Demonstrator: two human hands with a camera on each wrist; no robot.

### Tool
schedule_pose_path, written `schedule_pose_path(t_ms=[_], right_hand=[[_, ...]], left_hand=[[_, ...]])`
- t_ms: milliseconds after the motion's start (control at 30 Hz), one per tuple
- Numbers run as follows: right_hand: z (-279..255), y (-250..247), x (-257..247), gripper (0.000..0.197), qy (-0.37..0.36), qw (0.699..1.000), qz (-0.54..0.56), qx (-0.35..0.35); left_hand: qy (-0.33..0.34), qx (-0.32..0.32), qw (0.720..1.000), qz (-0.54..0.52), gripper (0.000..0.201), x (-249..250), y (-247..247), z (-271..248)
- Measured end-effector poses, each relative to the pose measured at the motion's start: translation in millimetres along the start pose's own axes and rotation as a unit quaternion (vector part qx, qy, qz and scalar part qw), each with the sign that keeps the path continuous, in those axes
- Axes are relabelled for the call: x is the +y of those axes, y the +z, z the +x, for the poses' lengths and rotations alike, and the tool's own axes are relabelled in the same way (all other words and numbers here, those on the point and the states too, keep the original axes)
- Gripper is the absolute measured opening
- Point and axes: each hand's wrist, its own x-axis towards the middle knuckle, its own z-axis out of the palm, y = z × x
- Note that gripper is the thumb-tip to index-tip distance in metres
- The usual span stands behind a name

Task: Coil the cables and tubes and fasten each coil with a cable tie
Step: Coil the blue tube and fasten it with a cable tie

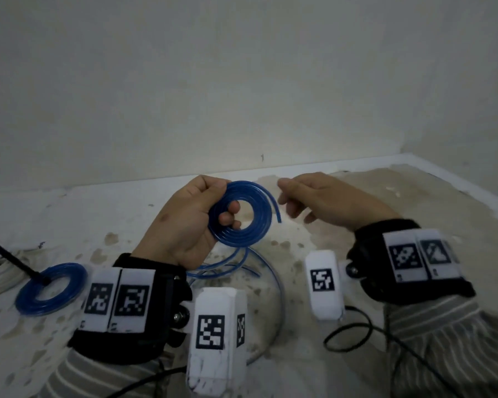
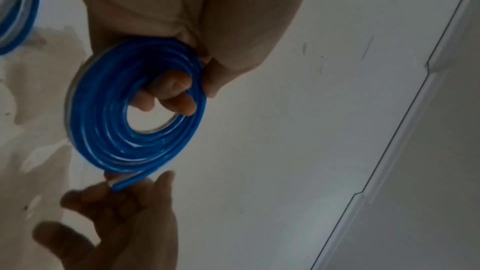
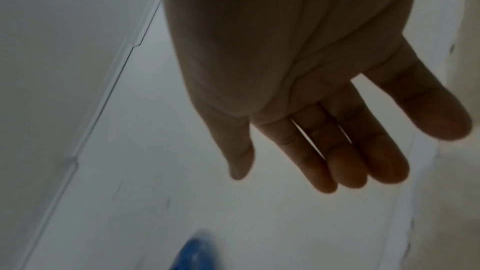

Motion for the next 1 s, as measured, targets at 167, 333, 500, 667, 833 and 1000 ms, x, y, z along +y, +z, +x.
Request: schedule_pose_path(t_ms=[167,333,500,667,833,1000], right_hand=[[-15.6,-60.4,59.3,0.021,0.137,0.961,-0.242,0.002],[-35.2,-74.1,107.5,0.024,0.259,0.892,-0.363,-0.08],[-44.0,-63.8,133.6,0.024,0.232,0.891,-0.384,-0.073],[-48.0,-69.0,117.9,0.011,0.21,0.91,-0.351,-0.074],[-50.8,-76.5,106.1,0.006,0.194,0.923,-0.327,-0.055],[-51.1,-75.2,102.5,0.011,0.184,0.927,-0.326,-0.019]], left_hand=[[-0.011,-0.018,1.0,-0.001,0.022,-11.2,9.6,-2.0],[-0.025,-0.036,0.999,0.008,0.022,-14.1,18.4,-6.7],[-0.02,-0.045,0.999,0.015,0.022,-13.6,21.3,-13.3],[-0.015,-0.05,0.998,0.026,0.023,-12.7,21.9,-17.2],[-0.015,-0.053,0.998,0.028,0.023,-13.8,23.9,-17.8],[-0.016,-0.055,0.998,0.024,0.023,-13.3,22.7,-18.4]])
